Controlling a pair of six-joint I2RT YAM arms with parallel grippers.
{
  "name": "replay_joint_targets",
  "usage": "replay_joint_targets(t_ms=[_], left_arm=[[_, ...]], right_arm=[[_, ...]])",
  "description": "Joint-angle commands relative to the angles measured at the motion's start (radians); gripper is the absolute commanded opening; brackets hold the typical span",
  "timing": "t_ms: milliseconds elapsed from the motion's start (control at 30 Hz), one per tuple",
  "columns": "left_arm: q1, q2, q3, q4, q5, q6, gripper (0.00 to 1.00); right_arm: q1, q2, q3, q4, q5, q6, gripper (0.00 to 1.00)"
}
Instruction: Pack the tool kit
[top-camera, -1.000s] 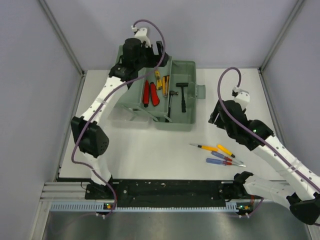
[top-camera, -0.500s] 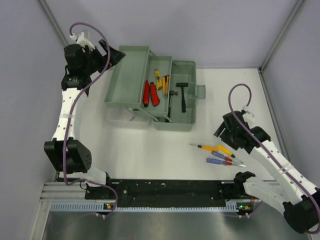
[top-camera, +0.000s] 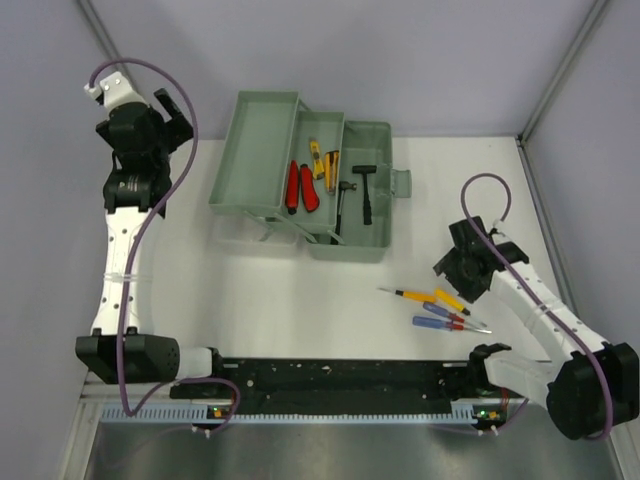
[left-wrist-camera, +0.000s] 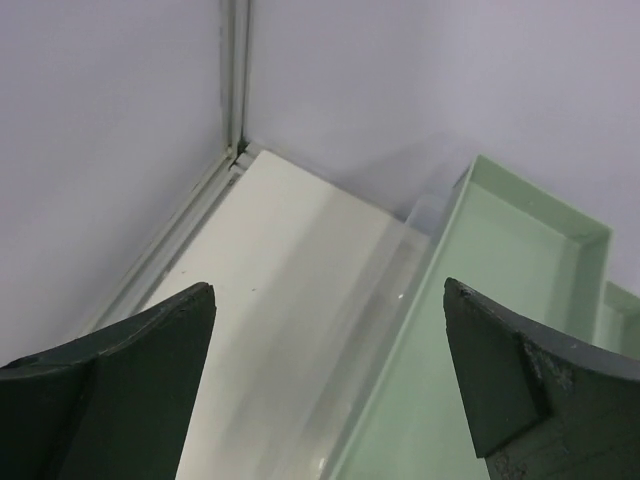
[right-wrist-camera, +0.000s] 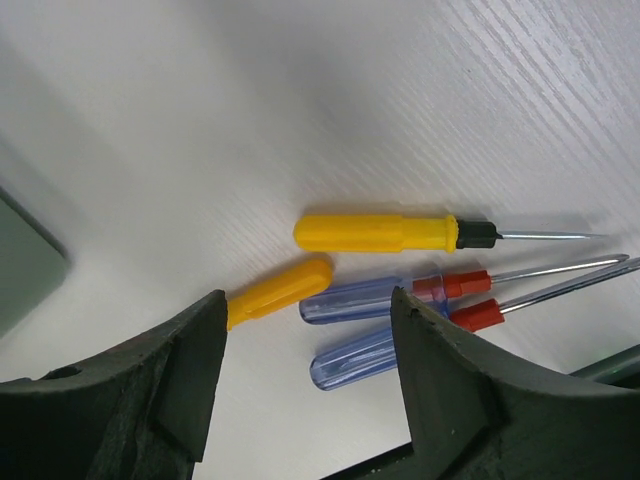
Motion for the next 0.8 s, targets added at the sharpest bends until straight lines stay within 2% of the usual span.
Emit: replay_joint_targets(t_ms=[0,100,333,533,767], left_arm=[[0.000,-0.012,-0.023,0.007,-0.037,0.102,0.99],[-0.002,-0.028,-0.054,0.029,0.130,0.114,0.99],[-0.005,-0.047,-0.092,0.029,0.340,0.046,0.99],[-0.017,-0.066,-0.101,0.010,0.425,-0.009,0.99],[-0.033,-0.075,-0.112,-0.004,0.526,-0.027,0.99]], right_arm=[[-0.045,0.017,-0.049,0.055,-0.035,0.093,0.65],[-0.086,0.028,-0.114,0.090,-0.075,0.149,0.64],[-0.115,0.013,-0.218,0.121,-0.099,0.332,0.62],[-0.123,-0.013,-0.241,0.135,-0.049,0.412,0.60],[-0.161,0.001,-0.227,0.179,-0.067,0.386,0.60]])
